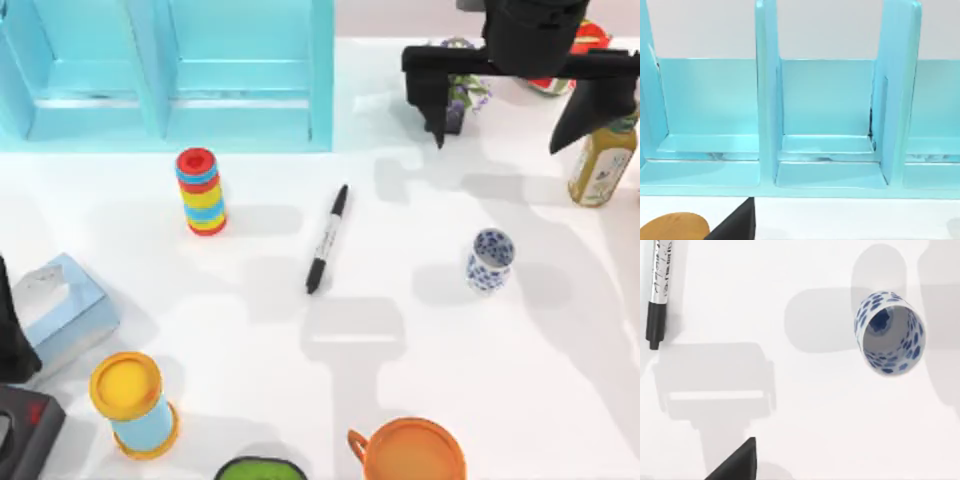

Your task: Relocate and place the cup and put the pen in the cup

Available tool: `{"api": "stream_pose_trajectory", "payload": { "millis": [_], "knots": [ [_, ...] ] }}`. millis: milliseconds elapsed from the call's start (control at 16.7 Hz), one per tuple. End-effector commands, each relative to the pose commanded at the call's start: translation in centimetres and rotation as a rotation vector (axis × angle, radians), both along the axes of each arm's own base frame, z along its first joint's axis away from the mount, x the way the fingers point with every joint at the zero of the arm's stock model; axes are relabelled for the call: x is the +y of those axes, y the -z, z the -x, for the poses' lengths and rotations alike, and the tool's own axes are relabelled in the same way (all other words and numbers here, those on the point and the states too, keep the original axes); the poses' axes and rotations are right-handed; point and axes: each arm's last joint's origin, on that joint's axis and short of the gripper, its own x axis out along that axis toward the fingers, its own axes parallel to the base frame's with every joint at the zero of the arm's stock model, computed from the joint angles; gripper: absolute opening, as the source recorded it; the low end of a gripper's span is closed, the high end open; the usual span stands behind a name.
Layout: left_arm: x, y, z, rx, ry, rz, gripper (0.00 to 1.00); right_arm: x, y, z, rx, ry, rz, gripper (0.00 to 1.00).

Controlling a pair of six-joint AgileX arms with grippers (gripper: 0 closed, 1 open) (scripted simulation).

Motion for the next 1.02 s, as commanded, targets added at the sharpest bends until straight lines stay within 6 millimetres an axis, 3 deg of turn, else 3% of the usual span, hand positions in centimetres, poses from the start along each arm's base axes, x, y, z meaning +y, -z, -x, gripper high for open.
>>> {"api": "stream_pose_trajectory", "payload": {
  "millis": [360,540,900,1020],
  "knots": [
    [0.0,0.0,0.0,0.000,0.000,0.000,1.00,7.5,7.8,-2.5,-0.006,0.175,-0.093,1.00],
    [0.0,0.0,0.0,0.000,0.000,0.000,1.00,10.1,10.9,-2.8,-0.001,0.227,-0.129,1.00],
    [0.0,0.0,0.0,0.000,0.000,0.000,1.00,10.3,11.5,-2.9,0.003,0.236,-0.130,1.00],
    [0.0,0.0,0.0,0.000,0.000,0.000,1.00,10.6,12.5,-3.0,0.001,0.234,-0.133,1.00]
  ]
}}
